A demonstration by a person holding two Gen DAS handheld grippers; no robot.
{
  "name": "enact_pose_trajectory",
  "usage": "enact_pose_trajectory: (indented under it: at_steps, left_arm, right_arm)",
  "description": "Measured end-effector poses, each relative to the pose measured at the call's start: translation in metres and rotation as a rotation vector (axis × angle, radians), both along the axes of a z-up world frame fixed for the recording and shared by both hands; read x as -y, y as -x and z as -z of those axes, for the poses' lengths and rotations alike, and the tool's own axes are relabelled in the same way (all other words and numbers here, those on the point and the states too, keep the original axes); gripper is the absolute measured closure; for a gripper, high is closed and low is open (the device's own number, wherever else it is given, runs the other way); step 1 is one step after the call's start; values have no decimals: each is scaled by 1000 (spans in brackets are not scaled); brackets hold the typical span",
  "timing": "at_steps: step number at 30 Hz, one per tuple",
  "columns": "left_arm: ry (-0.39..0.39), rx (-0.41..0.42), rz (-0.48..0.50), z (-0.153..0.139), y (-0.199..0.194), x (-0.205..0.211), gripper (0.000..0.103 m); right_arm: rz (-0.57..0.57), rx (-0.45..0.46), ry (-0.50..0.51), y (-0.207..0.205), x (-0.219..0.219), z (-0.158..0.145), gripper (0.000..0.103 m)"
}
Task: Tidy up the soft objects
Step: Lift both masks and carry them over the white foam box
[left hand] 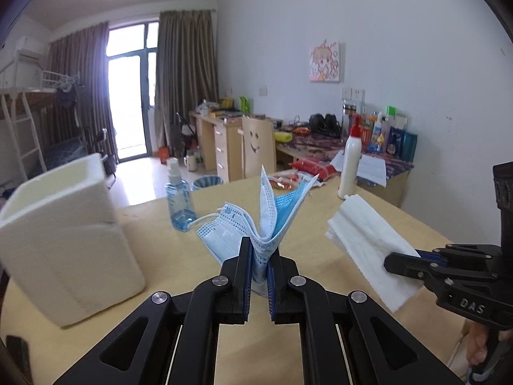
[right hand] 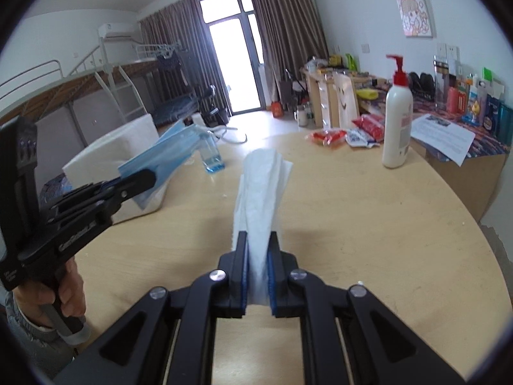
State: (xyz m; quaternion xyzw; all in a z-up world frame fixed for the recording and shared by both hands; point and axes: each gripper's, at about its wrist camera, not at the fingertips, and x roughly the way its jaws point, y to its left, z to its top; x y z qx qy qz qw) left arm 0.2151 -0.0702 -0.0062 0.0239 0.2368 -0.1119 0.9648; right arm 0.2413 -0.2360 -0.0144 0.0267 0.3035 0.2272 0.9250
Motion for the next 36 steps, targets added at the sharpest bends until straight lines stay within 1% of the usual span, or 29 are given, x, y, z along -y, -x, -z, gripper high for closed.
enact_pose_trajectory:
  at_steps: [6, 10, 13, 21, 23, 27, 33, 36]
  left_arm:
    - [19, 59, -36, -13, 47, -17, 94]
    - [2, 85, -74, -16, 75, -29, 94]
    - [6, 106, -86, -17, 96, -39, 94]
    - [16, 131, -109, -19, 132, -53, 94]
    - [18, 141, -116, -20, 142, -55, 94]
    - [29, 169, -124, -24, 160, -54, 94]
    - [28, 184, -141, -24, 184, -62, 94]
    - [39, 189, -159, -24, 190, -68, 94]
  right_arm:
    - [1, 55, -24, 20, -2, -6, 90]
    - [-4, 89, -43, 36, -6, -10, 90]
    - [-11, 107, -49, 47, -11, -13, 90]
    - [-50, 177, -33, 76, -24, -24, 90]
    - [-52, 197, -42, 83, -23, -27, 90]
    - [-61, 198, -34, 91, -26, -25, 90]
    - [-99, 226, -24, 106, -36, -28, 90]
    - [-116, 234, -22, 110, -43, -28, 90]
